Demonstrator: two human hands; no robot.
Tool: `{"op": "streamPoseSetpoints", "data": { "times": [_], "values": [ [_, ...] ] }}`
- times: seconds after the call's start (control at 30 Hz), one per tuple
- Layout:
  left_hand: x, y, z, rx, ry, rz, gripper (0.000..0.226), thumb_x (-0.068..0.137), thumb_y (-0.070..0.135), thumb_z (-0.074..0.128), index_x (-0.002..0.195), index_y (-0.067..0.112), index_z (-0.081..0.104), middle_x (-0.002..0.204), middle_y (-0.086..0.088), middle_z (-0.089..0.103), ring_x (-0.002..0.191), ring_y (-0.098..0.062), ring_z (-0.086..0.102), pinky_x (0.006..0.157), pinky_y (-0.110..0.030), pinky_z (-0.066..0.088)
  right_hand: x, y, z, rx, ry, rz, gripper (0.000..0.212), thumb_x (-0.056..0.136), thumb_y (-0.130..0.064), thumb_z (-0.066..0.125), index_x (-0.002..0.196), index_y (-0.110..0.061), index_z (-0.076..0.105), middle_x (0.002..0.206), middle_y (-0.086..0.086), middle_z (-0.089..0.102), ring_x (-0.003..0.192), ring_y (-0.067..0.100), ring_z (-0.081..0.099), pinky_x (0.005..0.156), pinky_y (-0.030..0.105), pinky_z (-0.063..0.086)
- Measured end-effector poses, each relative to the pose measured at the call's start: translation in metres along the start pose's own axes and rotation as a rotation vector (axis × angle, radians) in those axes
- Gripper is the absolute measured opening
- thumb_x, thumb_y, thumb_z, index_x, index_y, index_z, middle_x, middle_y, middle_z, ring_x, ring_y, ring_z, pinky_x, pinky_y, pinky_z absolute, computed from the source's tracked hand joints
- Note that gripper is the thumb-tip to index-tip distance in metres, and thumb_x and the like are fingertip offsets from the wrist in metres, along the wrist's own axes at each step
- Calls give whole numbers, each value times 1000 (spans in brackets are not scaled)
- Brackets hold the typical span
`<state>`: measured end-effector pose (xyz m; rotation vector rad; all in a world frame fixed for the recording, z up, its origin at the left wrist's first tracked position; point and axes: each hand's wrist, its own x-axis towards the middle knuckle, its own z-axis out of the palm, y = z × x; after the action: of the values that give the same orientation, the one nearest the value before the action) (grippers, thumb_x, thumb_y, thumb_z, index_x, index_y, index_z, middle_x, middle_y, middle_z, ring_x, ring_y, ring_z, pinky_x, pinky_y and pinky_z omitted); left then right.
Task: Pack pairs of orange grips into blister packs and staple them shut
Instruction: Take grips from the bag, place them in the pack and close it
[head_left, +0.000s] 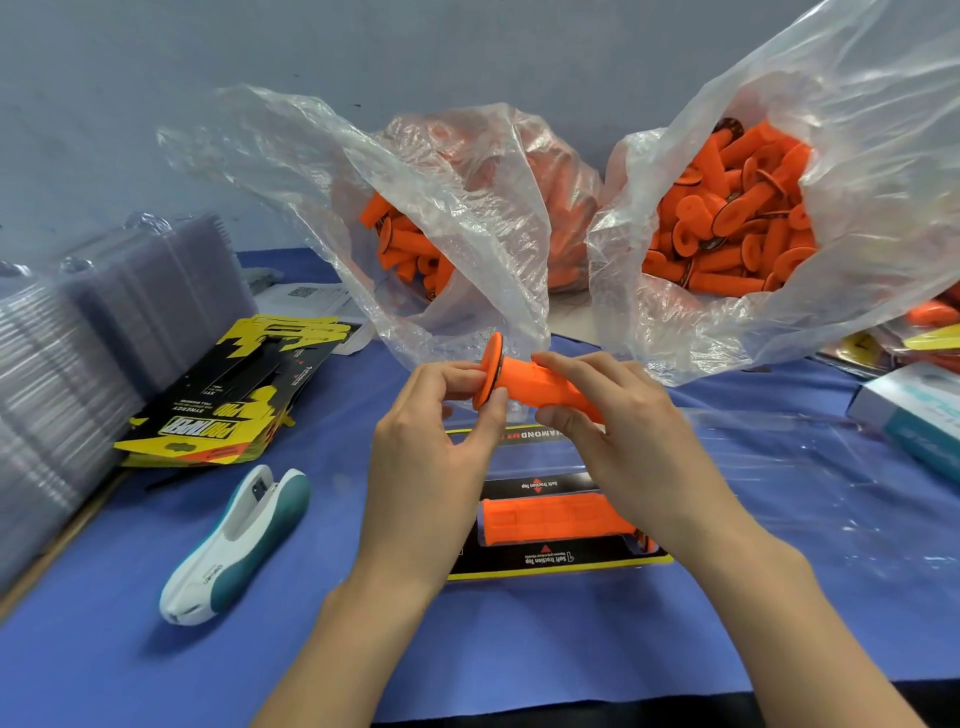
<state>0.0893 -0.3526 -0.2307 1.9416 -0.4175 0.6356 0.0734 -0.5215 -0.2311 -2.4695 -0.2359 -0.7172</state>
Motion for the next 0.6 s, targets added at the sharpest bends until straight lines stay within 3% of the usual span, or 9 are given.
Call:
{"op": "streamPoseSetpoints", "data": {
  "times": [0.17,0.33,0.47,0.6],
  "values": [
    [1,-7,-6,-90,-21,-204,6,88,35,71,87,31,66,84,24,70,81,2,66,68,-10,47,-2,-1,0,2,-31,34,45,95,-39,58,140,-34,50,123,-8,60,109,21,51,95,41,41],
    [4,-22,-12,-25,-87,-374,9,86,35,72,83,28,66,75,27,69,72,10,64,61,-4,43,-4,13,-8,3,-132,128,48,91,-50,54,136,-35,53,122,-11,58,113,20,51,99,42,40],
    [2,-30,-15,40,-147,-473,19,85,40,69,84,21,71,78,10,73,75,-6,66,71,-24,48,-7,26,-13,-20,-246,186,49,91,-54,50,138,-39,50,120,-14,57,118,15,45,97,32,36],
    [1,-29,-15,114,-207,-505,25,86,41,66,71,21,71,65,14,71,62,0,62,64,-26,46,-10,30,-14,-48,-288,202,45,95,-47,54,139,-38,49,122,-12,59,119,16,44,93,29,35]
  ]
}}
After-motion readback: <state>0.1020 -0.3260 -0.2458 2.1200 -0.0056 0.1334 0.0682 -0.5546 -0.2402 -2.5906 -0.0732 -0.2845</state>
